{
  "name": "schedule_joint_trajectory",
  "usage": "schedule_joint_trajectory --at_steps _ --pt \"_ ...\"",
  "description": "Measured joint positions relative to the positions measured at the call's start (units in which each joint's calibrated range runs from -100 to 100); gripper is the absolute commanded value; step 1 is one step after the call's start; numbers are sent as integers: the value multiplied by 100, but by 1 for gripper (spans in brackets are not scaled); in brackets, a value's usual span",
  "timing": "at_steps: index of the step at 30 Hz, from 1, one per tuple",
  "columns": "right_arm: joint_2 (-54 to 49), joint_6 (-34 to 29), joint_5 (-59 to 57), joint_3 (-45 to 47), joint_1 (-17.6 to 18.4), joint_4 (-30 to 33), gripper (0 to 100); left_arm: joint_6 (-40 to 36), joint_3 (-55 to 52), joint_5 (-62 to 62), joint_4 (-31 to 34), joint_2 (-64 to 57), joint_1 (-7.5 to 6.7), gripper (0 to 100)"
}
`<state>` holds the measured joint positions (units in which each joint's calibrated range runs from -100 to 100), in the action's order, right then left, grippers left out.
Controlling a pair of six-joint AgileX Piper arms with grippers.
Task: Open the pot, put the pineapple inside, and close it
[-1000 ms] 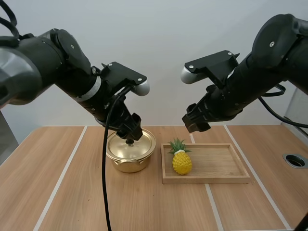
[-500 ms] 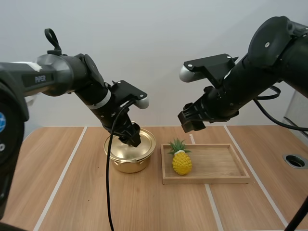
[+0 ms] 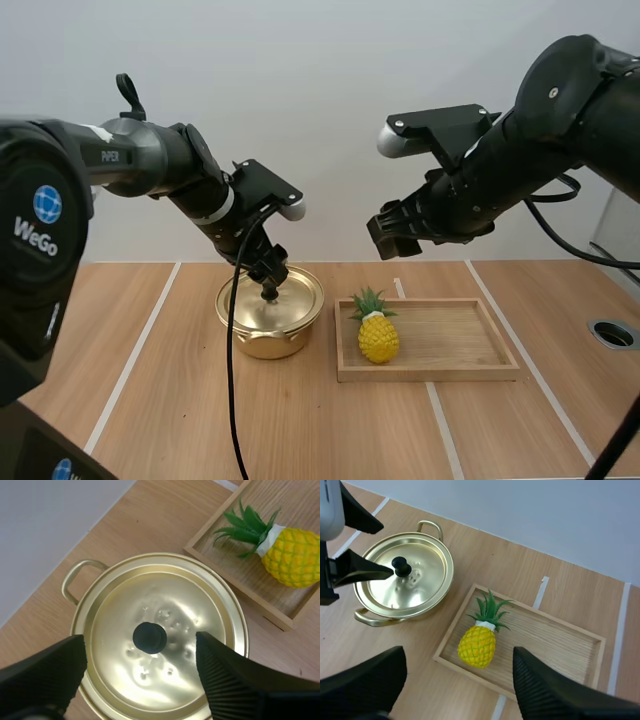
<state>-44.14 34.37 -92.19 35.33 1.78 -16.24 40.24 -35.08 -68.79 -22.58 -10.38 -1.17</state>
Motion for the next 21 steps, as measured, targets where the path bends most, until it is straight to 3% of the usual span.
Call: schedule_joint_trajectory --at_steps 7,21 --pt "930 -67 32 114 0 -236 100 82 5 -14 0 11 0 100" --pt "1016 -67 16 114 0 -259 100 242 371 -285 0 657 0 100"
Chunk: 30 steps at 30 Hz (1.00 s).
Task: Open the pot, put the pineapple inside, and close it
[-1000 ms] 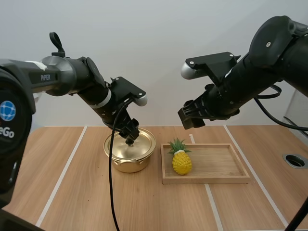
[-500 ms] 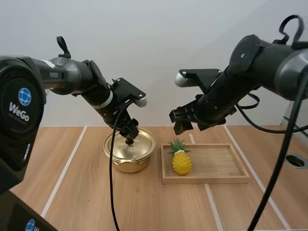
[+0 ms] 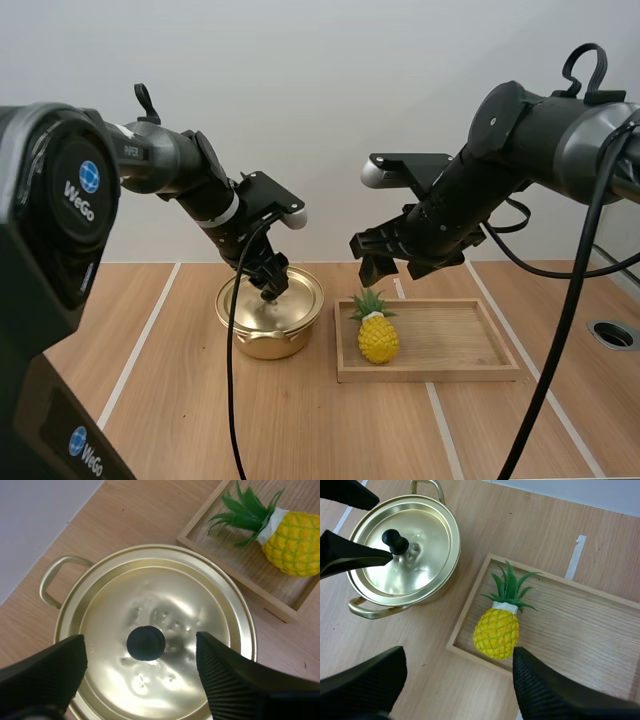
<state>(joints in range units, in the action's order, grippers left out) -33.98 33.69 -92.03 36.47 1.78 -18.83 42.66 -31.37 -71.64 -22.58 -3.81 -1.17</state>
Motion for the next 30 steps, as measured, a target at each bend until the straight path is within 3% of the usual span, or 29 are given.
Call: schedule_joint_trajectory --at_steps 14,30 --pt "0 34 -34 0 0 0 100 -87 868 -1481 0 829 0 100" --pt "0 128 -34 0 0 0 100 -254 923 -1865 387 1000 0 100"
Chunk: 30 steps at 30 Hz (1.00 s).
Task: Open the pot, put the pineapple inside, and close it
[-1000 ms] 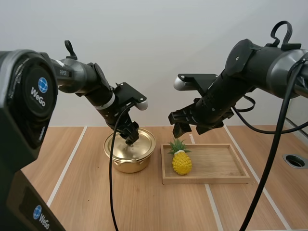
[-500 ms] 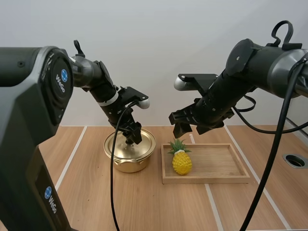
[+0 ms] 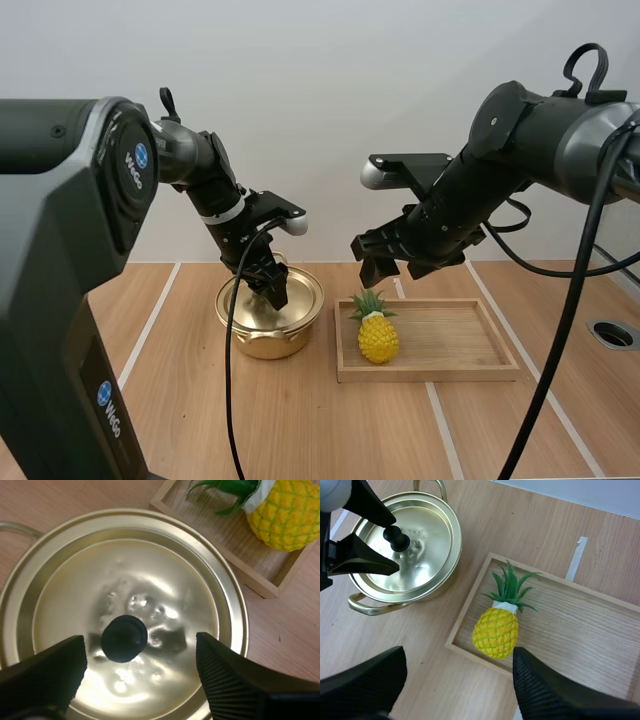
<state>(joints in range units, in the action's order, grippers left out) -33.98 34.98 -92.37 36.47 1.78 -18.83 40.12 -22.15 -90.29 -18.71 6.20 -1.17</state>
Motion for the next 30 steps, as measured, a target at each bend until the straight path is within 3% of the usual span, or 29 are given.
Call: schedule_joint_trajectory --at_steps 14,15,18,19,20,30 --pt "0 20 0 0 0 -33 100 313 0 -204 -251 0 0 100" --pt "0 20 0 0 0 -44 100 338 0 -285 -238 11 0 88" --pt "0 30 0 0 0 -57 100 278 5 -274 -121 25 0 33" --pt "0 30 0 0 0 -69 100 182 5 -180 -70 35 0 5" --pt "0 30 0 0 0 -69 100 74 5 -18 -20 41 0 0" --pt "0 30 0 0 0 -79 100 -256 105 245 194 66 0 0"
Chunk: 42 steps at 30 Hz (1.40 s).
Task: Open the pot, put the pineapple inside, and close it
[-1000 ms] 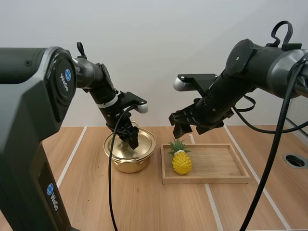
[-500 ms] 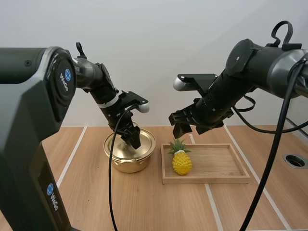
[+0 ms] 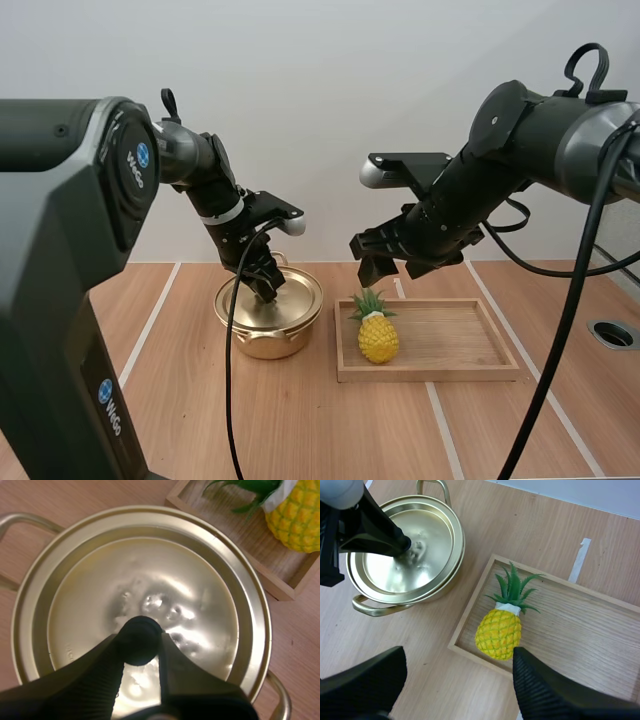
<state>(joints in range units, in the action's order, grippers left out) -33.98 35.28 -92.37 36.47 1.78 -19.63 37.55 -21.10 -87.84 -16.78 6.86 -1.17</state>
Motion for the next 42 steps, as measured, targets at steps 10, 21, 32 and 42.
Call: schedule_joint_trajectory --at_steps 10,21,32,42 --pt "0 91 0 0 0 0 100 -329 1238 16 -319 -692 0 0" --pt "0 128 257 0 0 0 100 -457 3175 1797 -1493 -2532 0 0" --pt "516 141 656 0 0 187 100 -466 3402 6587 -2332 -4172 0 0" --pt "1601 238 748 0 0 210 100 -466 3418 8022 -2427 -4602 0 0"
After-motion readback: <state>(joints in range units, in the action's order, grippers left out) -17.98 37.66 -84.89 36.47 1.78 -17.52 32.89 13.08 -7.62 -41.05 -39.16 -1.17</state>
